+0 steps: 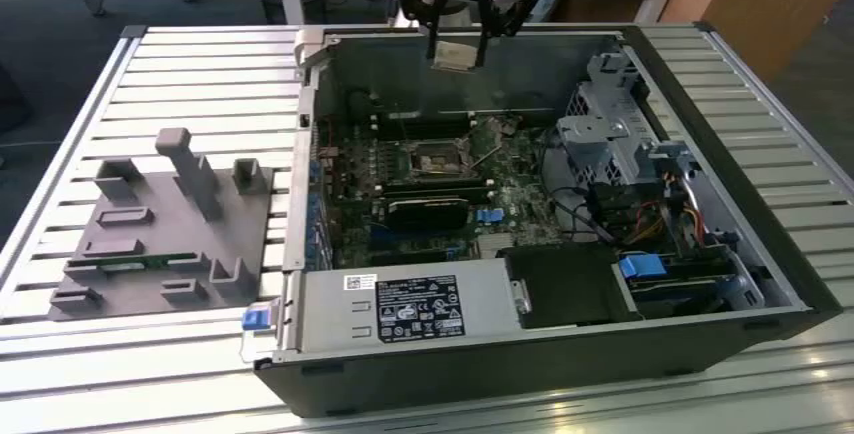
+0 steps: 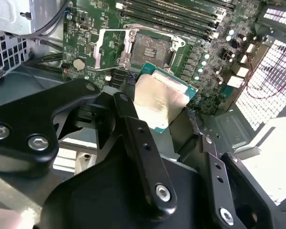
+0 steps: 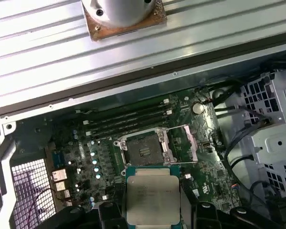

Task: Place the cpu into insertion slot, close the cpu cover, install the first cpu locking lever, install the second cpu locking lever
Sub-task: 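Place the cpu into insertion slot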

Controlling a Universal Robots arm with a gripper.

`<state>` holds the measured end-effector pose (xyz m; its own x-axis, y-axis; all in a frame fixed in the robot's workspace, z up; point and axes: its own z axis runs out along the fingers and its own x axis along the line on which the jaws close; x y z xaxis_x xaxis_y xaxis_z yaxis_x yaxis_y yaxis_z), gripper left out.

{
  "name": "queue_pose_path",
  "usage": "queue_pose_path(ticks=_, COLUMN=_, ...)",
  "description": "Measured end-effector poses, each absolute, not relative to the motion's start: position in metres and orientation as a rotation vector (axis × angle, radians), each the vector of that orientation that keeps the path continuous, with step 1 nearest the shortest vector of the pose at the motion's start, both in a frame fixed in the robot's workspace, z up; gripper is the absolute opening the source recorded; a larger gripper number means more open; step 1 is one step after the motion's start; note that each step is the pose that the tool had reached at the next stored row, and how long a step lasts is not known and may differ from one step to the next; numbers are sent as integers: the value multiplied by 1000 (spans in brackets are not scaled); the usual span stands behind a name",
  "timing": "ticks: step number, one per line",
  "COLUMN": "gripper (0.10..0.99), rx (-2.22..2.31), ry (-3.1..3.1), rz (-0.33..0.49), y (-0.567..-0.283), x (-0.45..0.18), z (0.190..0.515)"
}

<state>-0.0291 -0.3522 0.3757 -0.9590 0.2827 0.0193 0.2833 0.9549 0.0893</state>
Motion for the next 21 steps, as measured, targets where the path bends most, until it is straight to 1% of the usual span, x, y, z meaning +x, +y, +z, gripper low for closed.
queue_pose_path(ticks=21, gripper=537, rx=-600, ry=-3079, rz=-144, y=-351, x=-29, z=376)
